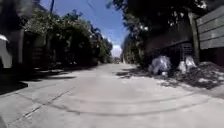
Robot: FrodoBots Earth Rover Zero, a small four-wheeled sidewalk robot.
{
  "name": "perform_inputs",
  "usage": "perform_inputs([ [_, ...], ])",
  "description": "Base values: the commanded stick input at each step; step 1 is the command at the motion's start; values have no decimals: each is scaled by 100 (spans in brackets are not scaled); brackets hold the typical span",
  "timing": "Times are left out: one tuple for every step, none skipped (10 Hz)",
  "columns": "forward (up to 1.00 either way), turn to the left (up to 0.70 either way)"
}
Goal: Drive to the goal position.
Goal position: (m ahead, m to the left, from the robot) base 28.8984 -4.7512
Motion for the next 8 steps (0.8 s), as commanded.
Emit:
perform_inputs([
  [100,0],
  [100,0],
  [100,0],
  [100,0],
  [100,0],
  [100,0],
  [100,0],
  [100,0],
])
